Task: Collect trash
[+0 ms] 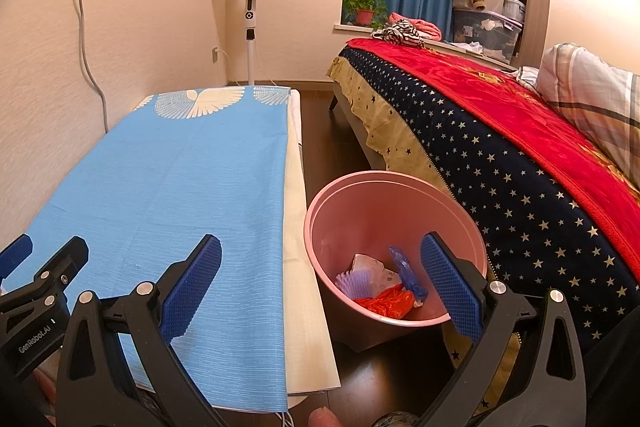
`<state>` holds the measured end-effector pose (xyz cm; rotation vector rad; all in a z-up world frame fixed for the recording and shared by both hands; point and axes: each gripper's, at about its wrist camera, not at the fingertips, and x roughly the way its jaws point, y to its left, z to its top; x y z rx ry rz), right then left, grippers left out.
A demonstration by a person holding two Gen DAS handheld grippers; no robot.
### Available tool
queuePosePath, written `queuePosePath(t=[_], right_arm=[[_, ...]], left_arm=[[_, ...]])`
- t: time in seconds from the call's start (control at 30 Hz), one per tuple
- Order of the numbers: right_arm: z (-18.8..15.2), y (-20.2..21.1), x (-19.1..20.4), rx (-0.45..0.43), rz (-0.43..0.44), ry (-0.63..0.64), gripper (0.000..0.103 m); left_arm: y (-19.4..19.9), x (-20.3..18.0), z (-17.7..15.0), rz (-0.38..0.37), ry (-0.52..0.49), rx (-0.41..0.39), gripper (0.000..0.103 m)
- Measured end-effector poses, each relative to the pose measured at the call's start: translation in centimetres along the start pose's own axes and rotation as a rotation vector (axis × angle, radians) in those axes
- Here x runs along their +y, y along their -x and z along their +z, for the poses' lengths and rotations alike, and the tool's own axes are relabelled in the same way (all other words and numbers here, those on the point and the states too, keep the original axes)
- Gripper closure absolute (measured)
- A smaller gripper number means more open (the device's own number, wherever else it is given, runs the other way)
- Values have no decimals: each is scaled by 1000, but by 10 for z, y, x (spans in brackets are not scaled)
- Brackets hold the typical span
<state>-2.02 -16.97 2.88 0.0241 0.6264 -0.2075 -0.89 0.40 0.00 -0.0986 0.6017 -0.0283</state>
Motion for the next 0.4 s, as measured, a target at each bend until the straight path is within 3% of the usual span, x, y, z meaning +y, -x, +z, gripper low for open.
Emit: queuePosePath(t=[0.4], right_arm=[[-2,-3,0,8,2,3,5]], left_arm=[[-1,-1,-1,17,13,7,8]])
